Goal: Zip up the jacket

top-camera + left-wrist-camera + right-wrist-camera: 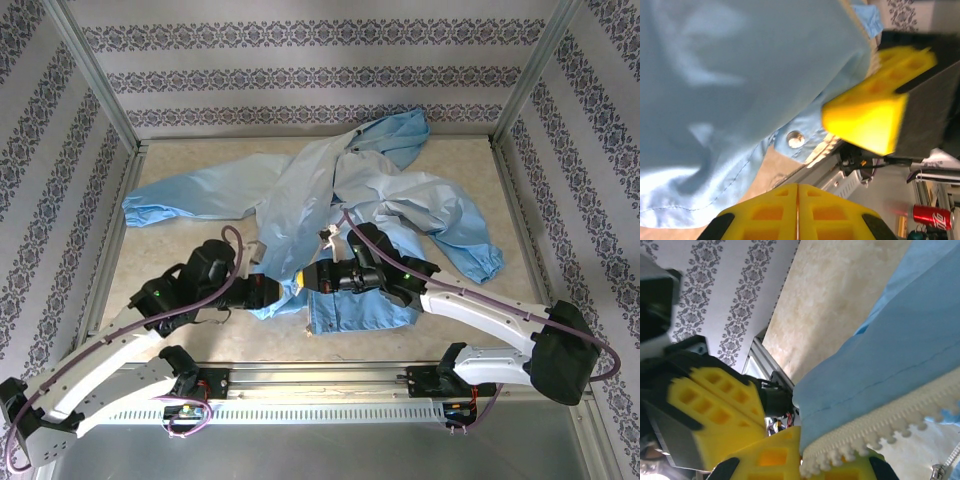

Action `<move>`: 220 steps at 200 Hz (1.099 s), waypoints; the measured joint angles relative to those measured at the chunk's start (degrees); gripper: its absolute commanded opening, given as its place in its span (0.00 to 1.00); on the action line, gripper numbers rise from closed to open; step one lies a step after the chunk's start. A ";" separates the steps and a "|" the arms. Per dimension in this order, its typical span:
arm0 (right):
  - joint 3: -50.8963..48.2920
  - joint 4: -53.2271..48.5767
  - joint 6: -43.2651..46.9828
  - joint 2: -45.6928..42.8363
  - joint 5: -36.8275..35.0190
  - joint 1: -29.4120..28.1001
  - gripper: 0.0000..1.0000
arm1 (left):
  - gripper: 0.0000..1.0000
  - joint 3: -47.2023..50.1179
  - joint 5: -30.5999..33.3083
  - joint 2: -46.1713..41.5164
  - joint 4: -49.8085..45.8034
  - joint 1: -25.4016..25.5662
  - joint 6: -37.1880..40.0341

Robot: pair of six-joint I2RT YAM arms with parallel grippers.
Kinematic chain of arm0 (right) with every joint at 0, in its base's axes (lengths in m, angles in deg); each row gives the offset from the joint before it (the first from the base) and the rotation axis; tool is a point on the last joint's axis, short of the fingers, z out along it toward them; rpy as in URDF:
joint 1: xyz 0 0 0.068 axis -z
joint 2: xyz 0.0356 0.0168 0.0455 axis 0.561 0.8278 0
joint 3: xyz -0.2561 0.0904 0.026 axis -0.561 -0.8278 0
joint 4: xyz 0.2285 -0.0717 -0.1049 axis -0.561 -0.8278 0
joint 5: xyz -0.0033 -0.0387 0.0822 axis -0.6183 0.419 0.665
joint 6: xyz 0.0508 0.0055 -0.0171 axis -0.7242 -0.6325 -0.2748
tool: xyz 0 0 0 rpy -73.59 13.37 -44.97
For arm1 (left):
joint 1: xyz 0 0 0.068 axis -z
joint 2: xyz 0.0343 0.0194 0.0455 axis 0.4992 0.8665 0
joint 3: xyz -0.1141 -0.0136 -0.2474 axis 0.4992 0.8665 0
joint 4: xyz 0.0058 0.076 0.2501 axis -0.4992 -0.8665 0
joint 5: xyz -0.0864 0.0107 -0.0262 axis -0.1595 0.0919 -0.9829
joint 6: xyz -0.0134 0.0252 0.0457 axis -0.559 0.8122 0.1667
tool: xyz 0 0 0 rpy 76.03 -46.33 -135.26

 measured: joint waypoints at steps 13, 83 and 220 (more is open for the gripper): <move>0.42 -1.18 0.74 0.00 1.90 0.76 0.00 | 0.05 2.38 0.17 -0.20 1.88 0.35 -0.83; 0.55 -0.92 1.88 0.74 11.91 5.07 0.00 | 0.19 15.65 -0.96 -1.01 21.14 0.31 -7.45; -1.25 5.55 1.92 3.67 20.31 8.92 0.00 | 0.44 23.91 -9.44 -3.39 47.04 -3.87 -19.26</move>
